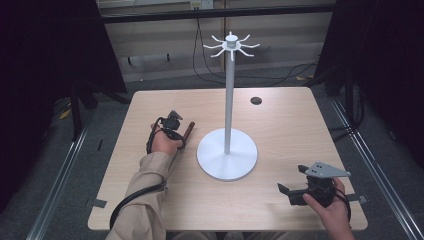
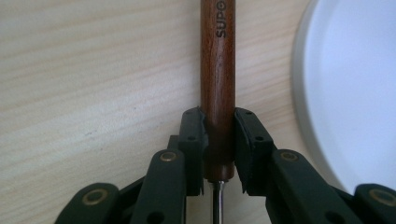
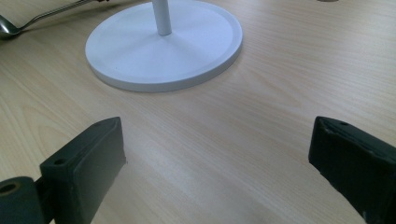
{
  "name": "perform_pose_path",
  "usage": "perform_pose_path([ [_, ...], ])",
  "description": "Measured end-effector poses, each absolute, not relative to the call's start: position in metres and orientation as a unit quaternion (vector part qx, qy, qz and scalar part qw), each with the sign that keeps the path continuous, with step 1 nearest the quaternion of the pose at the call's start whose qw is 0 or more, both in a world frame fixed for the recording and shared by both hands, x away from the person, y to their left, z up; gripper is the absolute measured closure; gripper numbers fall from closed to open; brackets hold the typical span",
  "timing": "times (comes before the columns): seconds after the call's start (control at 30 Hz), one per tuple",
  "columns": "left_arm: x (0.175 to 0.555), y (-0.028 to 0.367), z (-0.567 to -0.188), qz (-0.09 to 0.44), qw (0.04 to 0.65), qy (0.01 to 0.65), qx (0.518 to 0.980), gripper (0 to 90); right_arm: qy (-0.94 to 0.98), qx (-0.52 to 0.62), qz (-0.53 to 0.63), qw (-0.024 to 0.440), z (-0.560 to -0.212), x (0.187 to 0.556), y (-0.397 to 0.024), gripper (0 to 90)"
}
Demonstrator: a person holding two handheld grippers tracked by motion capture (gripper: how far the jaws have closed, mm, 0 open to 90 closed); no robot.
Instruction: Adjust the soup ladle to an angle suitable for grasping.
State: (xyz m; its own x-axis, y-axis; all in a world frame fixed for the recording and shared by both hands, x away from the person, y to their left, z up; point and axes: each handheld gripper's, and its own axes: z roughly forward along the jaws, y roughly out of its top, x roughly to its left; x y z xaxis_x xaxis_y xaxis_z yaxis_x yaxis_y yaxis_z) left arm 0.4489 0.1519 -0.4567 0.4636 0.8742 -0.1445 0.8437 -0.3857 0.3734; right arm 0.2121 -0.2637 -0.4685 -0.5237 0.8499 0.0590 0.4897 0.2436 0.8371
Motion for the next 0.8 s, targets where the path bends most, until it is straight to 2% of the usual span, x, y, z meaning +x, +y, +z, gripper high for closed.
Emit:
perform_pose_path([
  [0.3,0.438,0.17,-0.425,0.051,0.301,0.504,0.808,74.8,0.761,0.438,0.429,0.212,-0.468,0.212,-0.26,3.2],
  [0.5,0.43,0.179,-0.414,0.06,0.347,0.497,0.793,74.7,0.76,0.438,0.43,0.213,-0.468,0.213,-0.26,3.3],
  [0.8,0.412,0.184,-0.392,0.076,0.421,0.453,0.782,74.7,0.76,0.436,0.433,0.214,-0.468,0.213,-0.258,3.3],
])
